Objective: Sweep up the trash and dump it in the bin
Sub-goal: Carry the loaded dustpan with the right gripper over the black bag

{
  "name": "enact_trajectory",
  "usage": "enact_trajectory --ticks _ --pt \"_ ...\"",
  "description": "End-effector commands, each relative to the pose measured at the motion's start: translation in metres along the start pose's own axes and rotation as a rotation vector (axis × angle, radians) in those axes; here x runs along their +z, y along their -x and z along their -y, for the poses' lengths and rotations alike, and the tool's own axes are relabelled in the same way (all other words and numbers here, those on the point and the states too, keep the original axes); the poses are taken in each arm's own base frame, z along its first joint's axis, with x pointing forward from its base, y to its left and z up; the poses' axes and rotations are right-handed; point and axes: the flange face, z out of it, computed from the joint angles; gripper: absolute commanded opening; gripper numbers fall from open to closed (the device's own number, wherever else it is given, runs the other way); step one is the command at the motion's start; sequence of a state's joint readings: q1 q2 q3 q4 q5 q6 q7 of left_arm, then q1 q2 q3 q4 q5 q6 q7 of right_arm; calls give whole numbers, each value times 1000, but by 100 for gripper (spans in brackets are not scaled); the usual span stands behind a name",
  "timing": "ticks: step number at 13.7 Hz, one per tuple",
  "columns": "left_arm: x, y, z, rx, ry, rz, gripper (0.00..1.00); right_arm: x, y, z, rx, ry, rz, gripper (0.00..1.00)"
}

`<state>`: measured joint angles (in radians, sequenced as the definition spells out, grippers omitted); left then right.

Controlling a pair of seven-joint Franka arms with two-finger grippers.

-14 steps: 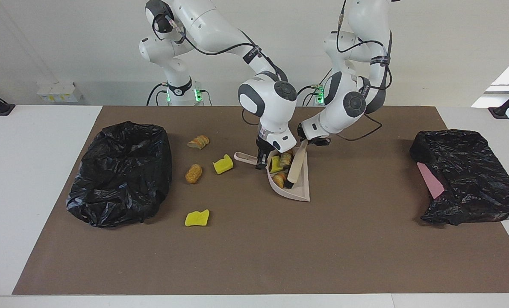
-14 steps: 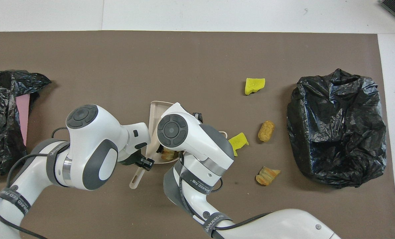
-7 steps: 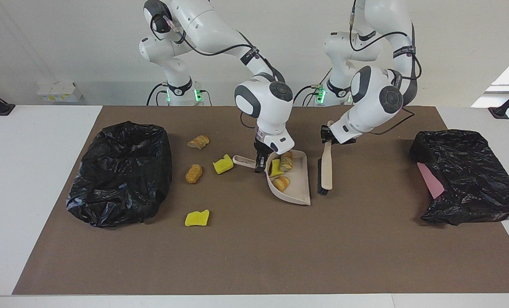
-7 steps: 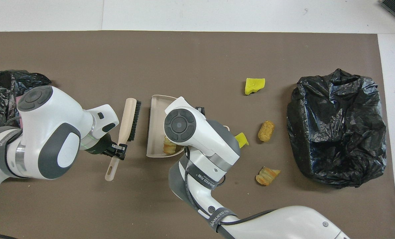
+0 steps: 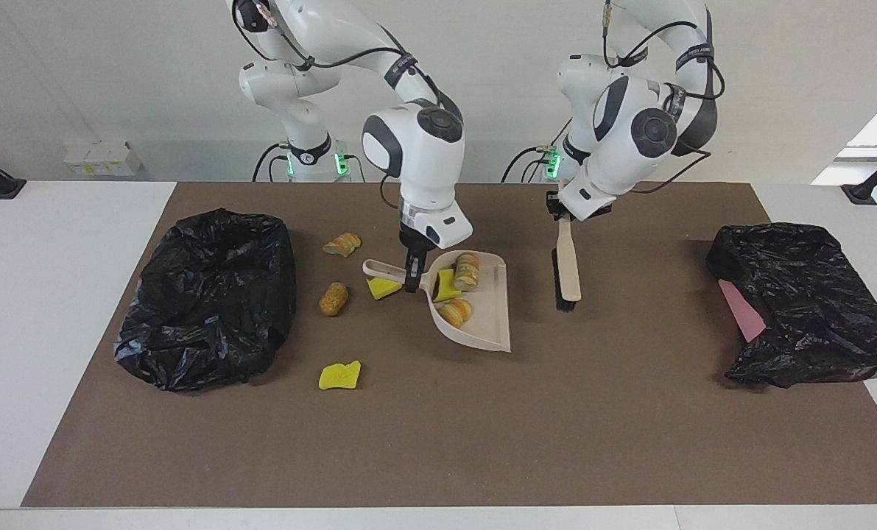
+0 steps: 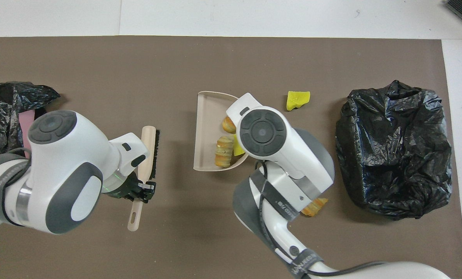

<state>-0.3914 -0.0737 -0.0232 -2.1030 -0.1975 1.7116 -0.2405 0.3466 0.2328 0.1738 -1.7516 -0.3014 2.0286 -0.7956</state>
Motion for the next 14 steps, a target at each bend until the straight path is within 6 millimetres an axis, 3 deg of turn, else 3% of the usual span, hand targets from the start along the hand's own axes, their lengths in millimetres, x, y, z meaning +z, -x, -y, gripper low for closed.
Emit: enact_trajectory --ticks 1,4,8,11,14 --pt "20 37 -33 -38 -49 -11 0 -21 57 3 19 -35 21 0" --pt "59 74 -68 -70 -86 -27 0 -38 127 -17 76 -76 42 0" --pt "100 117 -84 -63 -100 -74 0 -46 223 -28 212 -174 109 0" --pt "135 133 -90 -86 -96 -114 0 -47 266 -25 292 -235 146 0" --pt "163 136 -94 -124 -64 -166 0 -41 306 -18 376 -319 189 0"
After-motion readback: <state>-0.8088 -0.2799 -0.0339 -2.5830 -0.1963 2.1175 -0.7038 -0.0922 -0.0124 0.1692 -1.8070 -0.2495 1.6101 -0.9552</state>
